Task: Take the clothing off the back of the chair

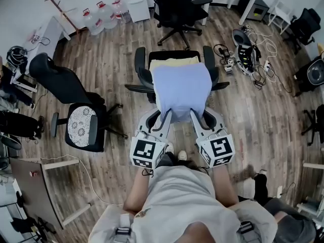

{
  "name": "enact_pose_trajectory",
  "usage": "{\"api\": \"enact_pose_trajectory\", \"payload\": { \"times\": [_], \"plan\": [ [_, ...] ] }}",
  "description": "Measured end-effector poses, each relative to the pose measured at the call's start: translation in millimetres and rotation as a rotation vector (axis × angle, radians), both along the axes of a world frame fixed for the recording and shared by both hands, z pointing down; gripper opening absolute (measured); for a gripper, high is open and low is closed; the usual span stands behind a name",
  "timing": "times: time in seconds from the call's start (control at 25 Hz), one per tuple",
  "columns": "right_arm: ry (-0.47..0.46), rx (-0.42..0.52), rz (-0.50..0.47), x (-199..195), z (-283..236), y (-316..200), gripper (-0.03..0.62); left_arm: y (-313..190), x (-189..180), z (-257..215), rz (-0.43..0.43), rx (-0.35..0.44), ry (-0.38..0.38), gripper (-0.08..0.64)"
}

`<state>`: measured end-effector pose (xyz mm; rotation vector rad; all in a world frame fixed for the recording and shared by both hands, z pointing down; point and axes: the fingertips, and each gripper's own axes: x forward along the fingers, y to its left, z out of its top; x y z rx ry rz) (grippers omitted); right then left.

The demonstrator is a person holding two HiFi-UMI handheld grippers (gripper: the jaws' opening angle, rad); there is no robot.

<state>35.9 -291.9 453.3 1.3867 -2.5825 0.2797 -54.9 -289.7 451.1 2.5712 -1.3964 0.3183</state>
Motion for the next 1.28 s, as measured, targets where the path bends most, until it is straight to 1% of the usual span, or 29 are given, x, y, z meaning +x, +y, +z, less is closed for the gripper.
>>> {"api": "enact_pose_trajectory", "payload": {
  "times": [0.24, 1.28],
  "plan": [
    [0.008, 0.012, 0.002, 2, -3, 3, 0.08, 2, 2, -4, -0.008, 0.009, -0.003, 0.086],
    [0.015, 0.051, -0.004, 1, -17, 19, 0.077, 18, 2, -15, -0.02, 0.045, 0.0, 0.08]
  ]
}}
